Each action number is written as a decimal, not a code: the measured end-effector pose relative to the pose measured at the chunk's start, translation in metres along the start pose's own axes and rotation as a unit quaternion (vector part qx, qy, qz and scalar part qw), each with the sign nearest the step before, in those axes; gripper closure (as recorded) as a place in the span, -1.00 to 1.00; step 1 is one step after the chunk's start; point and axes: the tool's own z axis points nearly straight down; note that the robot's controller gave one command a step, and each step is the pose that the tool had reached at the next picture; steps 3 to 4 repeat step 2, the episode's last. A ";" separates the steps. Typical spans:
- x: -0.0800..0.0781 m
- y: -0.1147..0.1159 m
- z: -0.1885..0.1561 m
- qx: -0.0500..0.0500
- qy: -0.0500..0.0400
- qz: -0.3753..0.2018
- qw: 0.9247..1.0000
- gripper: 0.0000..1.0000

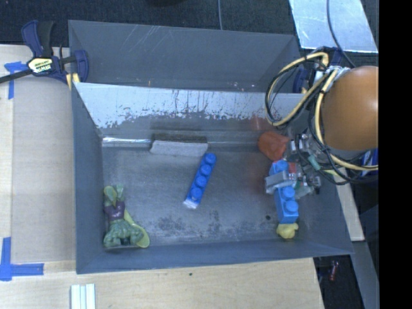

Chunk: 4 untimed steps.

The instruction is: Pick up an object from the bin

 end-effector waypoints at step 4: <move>0.000 -0.002 -0.071 0.003 0.000 0.001 1.000 1.00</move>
Offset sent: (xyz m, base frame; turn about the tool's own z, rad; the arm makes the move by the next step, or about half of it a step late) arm 0.0010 -0.0003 0.0327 0.0005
